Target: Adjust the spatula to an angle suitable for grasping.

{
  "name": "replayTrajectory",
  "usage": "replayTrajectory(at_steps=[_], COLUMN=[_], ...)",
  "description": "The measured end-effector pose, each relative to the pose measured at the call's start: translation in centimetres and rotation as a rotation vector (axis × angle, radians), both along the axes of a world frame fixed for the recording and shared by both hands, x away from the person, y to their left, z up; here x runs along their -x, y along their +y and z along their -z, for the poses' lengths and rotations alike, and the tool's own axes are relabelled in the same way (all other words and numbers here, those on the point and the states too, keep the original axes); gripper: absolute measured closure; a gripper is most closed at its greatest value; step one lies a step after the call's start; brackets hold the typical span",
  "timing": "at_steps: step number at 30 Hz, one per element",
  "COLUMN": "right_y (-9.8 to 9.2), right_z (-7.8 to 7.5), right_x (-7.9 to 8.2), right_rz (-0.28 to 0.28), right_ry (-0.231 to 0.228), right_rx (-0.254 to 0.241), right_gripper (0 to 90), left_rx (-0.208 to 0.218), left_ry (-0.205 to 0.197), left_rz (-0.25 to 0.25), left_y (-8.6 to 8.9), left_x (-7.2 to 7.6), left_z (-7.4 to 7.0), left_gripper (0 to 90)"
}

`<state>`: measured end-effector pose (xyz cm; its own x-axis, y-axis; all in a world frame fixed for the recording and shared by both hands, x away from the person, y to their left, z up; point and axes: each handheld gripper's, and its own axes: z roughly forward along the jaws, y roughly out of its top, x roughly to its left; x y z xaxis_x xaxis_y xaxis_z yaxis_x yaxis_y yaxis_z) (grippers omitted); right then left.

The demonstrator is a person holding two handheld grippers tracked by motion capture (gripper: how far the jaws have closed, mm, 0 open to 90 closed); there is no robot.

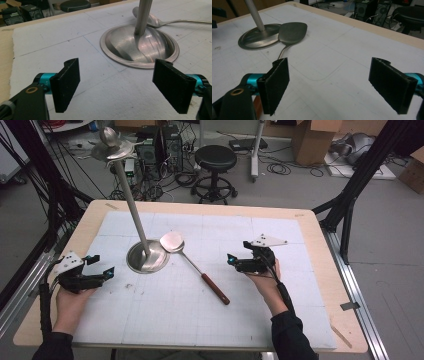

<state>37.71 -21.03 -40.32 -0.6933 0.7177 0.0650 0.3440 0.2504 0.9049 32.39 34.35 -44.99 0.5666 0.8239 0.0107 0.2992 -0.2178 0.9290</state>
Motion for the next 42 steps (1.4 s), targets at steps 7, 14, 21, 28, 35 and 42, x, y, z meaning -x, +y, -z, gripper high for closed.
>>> replayTrajectory(at_steps=[7, 14, 21, 28, 35, 42], right_y=[2.2, 4.7, 7.0, 9.1, 11.3, 12.9], right_z=[0.1, 0.5, 1.2, 1.2, 1.8, 2.4], right_x=[-0.8, -1.4, -1.9, -2.2, -2.6, -2.6], right_rz=[-0.042, -0.080, -0.106, -0.136, -0.172, -0.187], right_ry=[0.016, 0.050, 0.092, 0.116, 0.149, 0.173], right_rx=[0.022, 0.052, 0.082, 0.123, 0.192, 0.274], right_gripper=[15.6, 15.5, 15.6, 16.5, 20.7, 29.5], left_rx=[-0.001, -0.004, -0.004, -0.005, -0.004, -0.009], left_ry=[0.000, 0.000, 0.001, 0.002, 0.001, -0.001], left_rz=[-0.001, 0.001, 0.000, 0.001, 0.001, 0.003], left_y=[0.0, 0.0, 0.0, 0.0, 0.0, -0.1], left_x=[0.0, 0.0, 0.0, 0.0, 0.0, 0.0], left_z=[0.0, 0.0, 0.0, 0.0, 0.0, 0.0], left_gripper=[23.3, 23.3, 23.6, 23.6, 23.6, 23.6])
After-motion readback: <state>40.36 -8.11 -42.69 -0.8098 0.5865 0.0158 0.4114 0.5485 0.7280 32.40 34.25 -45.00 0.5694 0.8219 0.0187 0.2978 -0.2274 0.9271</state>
